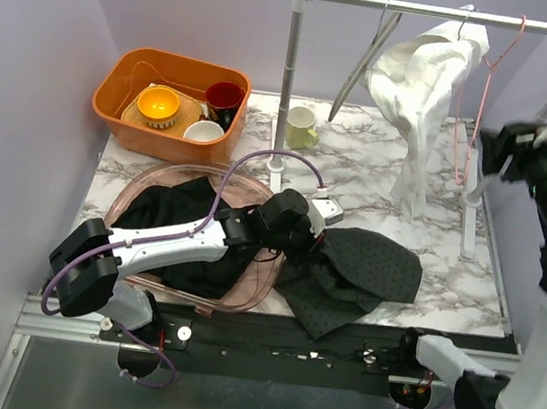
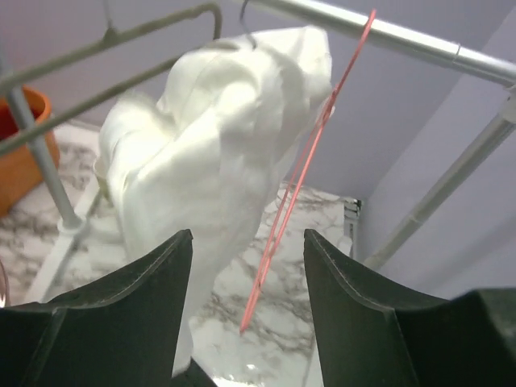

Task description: Place the skirt on the hanger

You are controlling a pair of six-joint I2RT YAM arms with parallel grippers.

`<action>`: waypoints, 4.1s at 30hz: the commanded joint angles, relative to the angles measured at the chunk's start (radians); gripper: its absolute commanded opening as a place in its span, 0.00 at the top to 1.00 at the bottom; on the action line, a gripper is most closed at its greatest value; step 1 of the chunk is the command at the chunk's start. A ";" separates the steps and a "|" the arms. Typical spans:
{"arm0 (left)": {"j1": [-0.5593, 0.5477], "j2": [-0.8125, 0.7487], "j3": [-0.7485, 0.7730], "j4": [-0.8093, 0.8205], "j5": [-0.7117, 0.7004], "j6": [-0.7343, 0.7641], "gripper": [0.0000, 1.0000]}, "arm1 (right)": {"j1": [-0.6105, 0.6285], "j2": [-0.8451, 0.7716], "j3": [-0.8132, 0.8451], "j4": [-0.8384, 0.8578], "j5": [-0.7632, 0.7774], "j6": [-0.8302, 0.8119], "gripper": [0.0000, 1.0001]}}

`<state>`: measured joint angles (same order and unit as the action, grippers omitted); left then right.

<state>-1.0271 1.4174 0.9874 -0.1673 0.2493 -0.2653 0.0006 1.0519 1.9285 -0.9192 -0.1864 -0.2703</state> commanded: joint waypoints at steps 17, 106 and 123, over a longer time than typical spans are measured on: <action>0.005 -0.083 -0.041 0.101 0.047 -0.026 1.00 | -0.165 0.502 0.124 0.144 -0.122 0.287 0.42; 0.380 0.120 0.177 0.049 0.025 -0.331 1.00 | -0.188 -0.326 -0.787 -0.607 -0.783 -0.725 0.99; 0.387 0.216 0.333 -0.029 0.042 -0.302 1.00 | -0.079 -0.158 -0.772 -0.540 -0.768 -0.646 0.99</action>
<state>-0.6483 1.6218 1.2846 -0.1829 0.2741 -0.5800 -0.1108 0.8738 1.1488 -1.3373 -0.9661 -0.9821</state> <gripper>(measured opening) 0.015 0.022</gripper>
